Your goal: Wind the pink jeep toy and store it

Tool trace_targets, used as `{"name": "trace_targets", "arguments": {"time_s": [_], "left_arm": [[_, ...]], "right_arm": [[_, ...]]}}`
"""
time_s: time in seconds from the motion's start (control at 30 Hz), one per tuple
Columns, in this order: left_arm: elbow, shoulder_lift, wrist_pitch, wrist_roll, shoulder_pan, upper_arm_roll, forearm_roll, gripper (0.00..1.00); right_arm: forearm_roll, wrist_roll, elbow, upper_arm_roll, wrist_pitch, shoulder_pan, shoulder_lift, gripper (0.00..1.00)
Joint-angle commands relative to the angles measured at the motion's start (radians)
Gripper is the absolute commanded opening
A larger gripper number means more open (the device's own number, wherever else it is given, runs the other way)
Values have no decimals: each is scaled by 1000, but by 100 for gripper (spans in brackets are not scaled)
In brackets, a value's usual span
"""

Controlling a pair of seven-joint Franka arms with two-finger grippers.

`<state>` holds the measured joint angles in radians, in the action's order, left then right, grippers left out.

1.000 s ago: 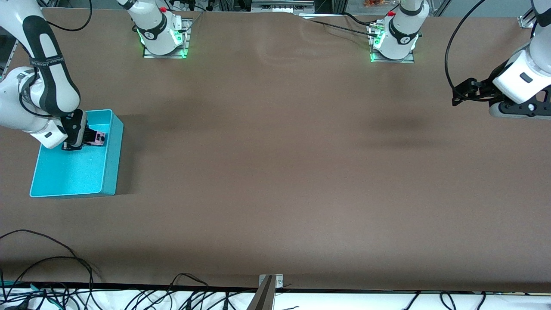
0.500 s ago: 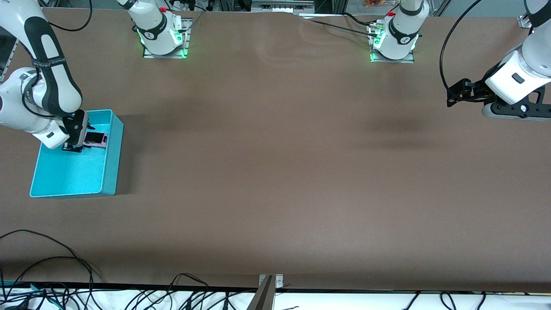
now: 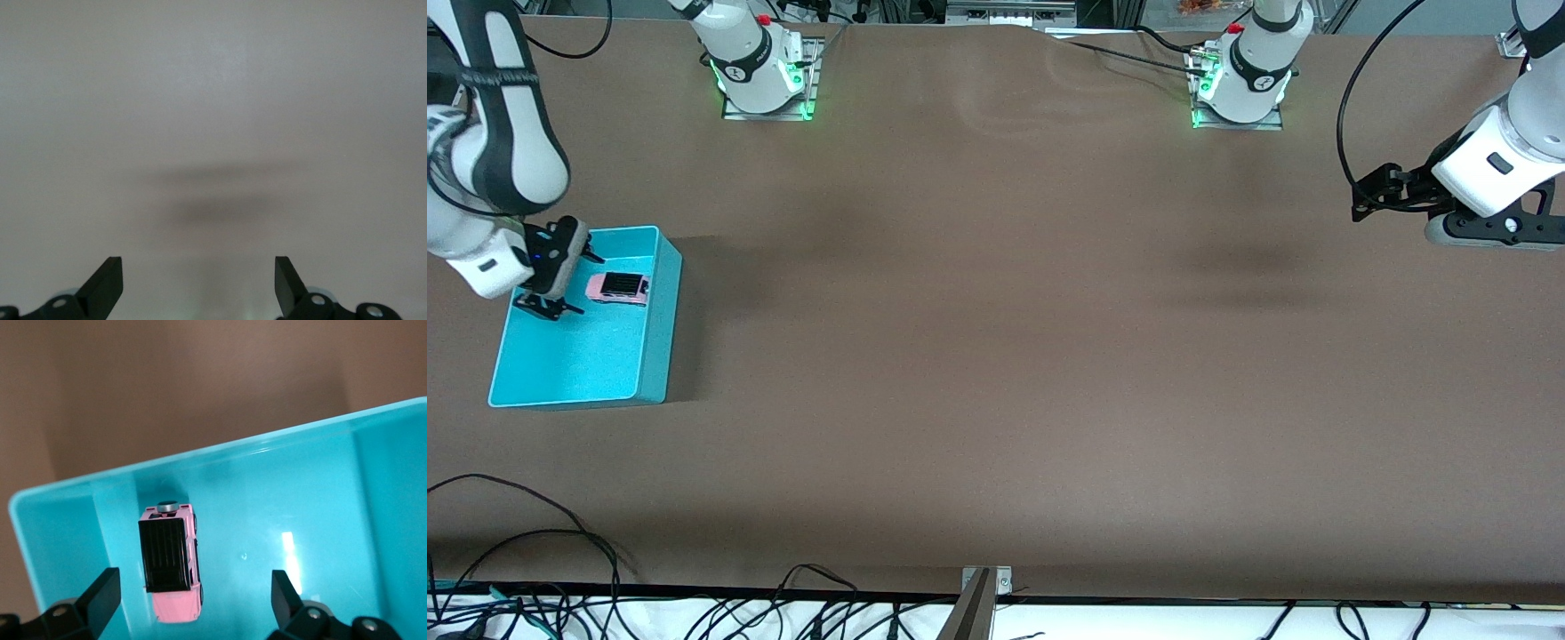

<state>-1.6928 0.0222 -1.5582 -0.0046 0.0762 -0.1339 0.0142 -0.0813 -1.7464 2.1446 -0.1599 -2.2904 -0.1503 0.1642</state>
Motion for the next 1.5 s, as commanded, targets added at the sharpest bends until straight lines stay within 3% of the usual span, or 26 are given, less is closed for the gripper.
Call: {"name": "trace_targets", "arguments": {"time_s": [0.0, 0.3, 0.53, 0.87, 1.1, 1.47], "left_arm": [[32, -15, 23, -14, 5, -9, 21, 100], [32, -18, 40, -12, 8, -4, 21, 100], [33, -31, 43, -12, 14, -1, 21, 100], [33, -33, 41, -9, 16, -1, 21, 100], [33, -33, 41, -9, 16, 0, 23, 100], [33, -33, 41, -9, 16, 0, 23, 100]], "right_arm": [[-28, 161, -31, 16, 123, 2, -66, 100], [-28, 470, -184, 25, 313, 90, -103, 100], [-20, 867, -336, 56, 512, 120, -103, 100], [-6, 1476, -497, 120, 604, 120, -103, 100], [98, 1631, -564, 149, 672, 126, -100, 100], [117, 1705, -601, 148, 761, 129, -100, 100]]}}
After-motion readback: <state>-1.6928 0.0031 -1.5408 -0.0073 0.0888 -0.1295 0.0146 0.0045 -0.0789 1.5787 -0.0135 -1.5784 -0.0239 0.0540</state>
